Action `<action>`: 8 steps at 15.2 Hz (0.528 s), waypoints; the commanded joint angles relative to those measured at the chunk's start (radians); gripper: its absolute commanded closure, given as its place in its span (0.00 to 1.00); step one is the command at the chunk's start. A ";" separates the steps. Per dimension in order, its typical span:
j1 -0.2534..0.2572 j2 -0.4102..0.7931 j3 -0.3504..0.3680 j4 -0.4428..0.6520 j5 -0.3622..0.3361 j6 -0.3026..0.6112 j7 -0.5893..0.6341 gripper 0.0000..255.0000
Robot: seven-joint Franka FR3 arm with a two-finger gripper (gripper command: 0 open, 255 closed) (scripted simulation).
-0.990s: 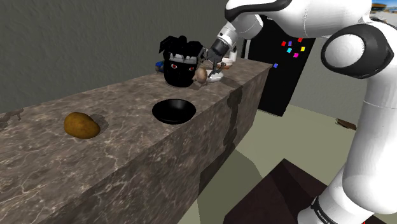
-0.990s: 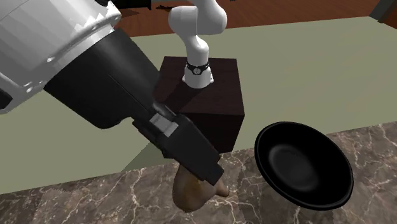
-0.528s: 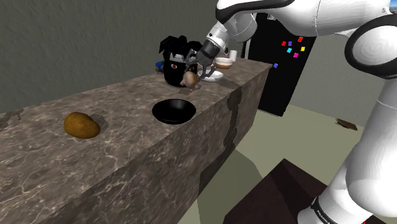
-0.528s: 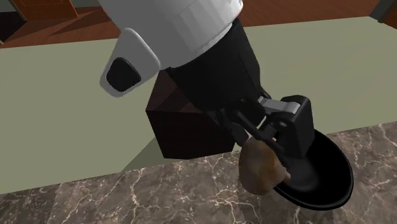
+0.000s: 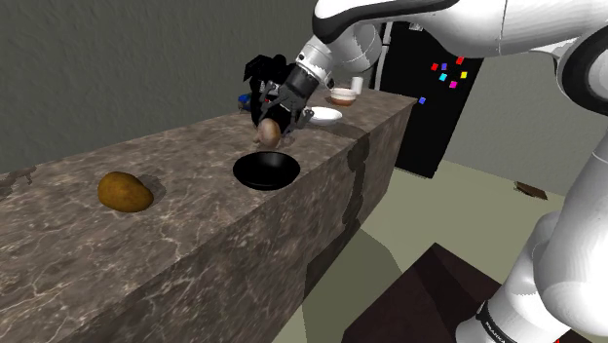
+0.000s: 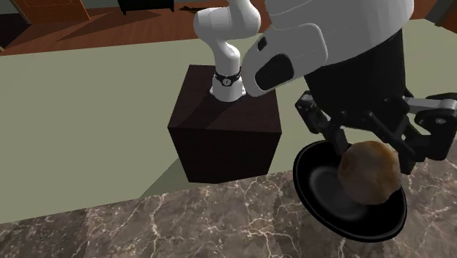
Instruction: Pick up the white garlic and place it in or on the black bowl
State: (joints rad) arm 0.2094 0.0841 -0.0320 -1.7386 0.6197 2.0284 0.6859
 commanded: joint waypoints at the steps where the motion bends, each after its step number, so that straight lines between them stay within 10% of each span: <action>1: 0.008 -0.001 0.006 -0.022 0.004 0.026 0.000 1.00; 8: 0.011 0.012 0.011 -0.092 0.031 0.098 -0.051 1.00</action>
State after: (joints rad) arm 0.2194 0.0922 -0.0219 -1.8230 0.6464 2.1147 0.6424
